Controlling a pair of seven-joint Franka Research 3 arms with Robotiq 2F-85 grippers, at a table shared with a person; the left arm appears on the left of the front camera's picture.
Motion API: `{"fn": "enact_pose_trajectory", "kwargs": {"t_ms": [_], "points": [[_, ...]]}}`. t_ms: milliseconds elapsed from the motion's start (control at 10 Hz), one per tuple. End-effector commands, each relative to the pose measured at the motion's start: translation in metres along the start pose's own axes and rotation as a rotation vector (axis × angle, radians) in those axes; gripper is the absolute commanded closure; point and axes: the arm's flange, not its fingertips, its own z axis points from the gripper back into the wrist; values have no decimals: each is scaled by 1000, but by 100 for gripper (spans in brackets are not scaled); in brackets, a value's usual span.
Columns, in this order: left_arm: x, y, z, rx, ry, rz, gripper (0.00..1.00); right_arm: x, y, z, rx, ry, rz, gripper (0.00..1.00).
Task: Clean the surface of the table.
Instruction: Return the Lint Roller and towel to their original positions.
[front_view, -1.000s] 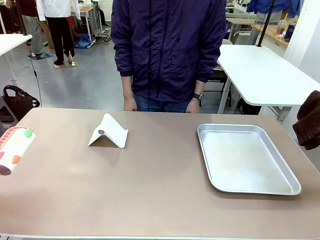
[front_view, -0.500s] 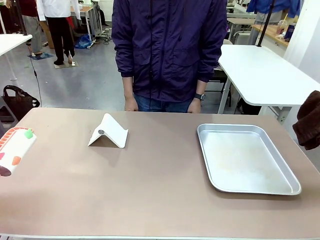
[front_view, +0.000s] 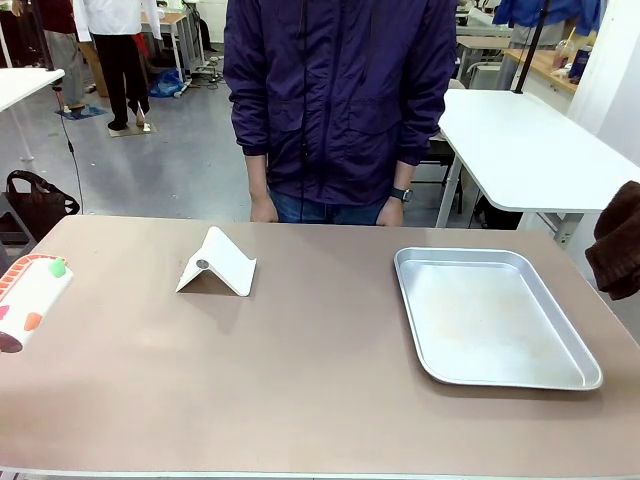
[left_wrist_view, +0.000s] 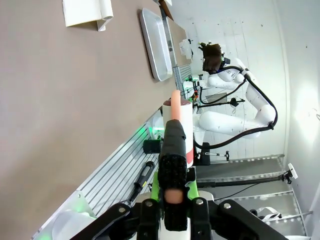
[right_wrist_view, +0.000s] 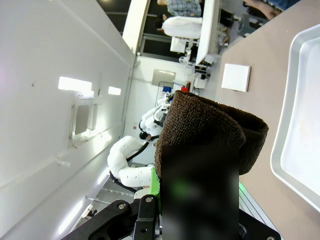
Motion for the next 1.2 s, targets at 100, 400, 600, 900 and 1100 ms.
{"fn": "enact_pose_trajectory", "kwargs": {"t_ms": [100,400,600,900,1100], "points": [[-3,-4,1,9,8,5,97,-1,5,-1,-2,2,9,88],[-3,-4,1,9,8,5,97,-1,5,-1,-2,2,9,88],[-3,-4,1,9,8,5,97,-1,5,-1,-2,2,9,88],[23,-12,-23,144,-19,60,78,10,10,-31,-17,37,43,88],[53,-39,-58,178,-15,9,78,35,16,-79,-80,115,72,88]]}}
